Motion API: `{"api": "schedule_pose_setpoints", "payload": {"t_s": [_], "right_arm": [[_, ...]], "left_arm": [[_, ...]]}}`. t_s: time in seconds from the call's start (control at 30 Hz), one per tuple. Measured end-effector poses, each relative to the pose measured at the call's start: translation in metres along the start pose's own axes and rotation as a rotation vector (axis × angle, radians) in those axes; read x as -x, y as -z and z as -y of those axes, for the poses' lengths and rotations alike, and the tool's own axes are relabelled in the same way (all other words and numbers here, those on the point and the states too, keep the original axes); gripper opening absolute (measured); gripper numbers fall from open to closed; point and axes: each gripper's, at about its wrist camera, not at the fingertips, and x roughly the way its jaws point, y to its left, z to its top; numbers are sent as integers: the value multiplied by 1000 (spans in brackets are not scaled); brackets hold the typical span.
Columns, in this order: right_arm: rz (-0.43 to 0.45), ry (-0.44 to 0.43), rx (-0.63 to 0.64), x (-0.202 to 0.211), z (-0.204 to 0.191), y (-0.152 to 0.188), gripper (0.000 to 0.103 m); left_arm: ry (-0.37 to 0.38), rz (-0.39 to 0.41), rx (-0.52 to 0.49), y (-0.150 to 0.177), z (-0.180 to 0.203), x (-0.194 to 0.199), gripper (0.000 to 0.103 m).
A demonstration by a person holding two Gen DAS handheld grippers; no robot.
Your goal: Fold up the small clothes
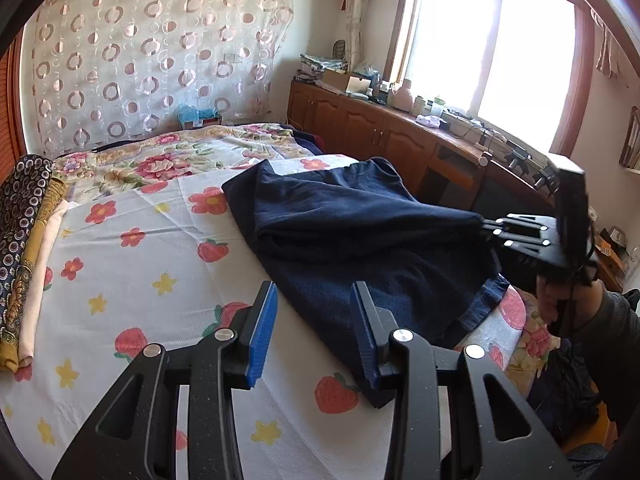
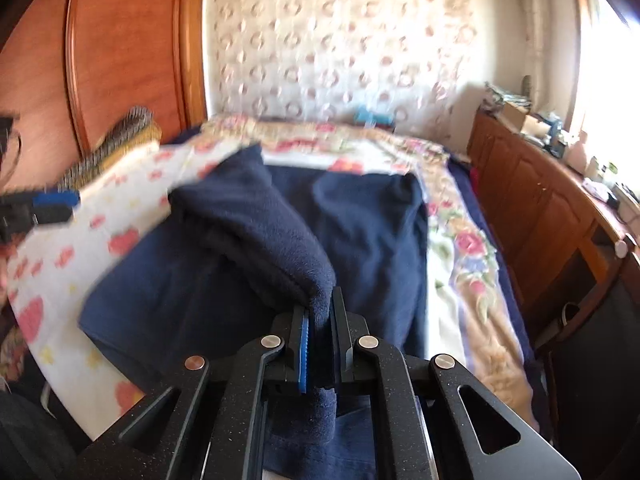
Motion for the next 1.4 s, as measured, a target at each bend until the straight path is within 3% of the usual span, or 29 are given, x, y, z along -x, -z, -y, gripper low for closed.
{"api": "schedule_pose_setpoints", "payload": {"t_s": [0.27, 0.47, 0.8, 1.1, 1.27, 1.4], "right_arm": [[-109, 46, 15, -24, -4, 18, 8], [-85, 49, 26, -14, -9, 9, 14], [2, -55, 107, 1, -36, -20, 40], [-79, -198, 214, -78, -93, -66, 42], [-209, -279, 256, -136, -116, -82, 42], [-270, -237, 313, -170, -130, -91, 42]], "left_arm": [[-63, 46, 1, -3, -4, 10, 40], [-86, 61, 13, -4, -13, 15, 40], [-100, 72, 34, -1, -19, 18, 40], [-108, 71, 58, 5, -28, 20, 40], [-104, 67, 68, 9, -31, 20, 40], [-101, 62, 71, 12, -31, 18, 40]]}}
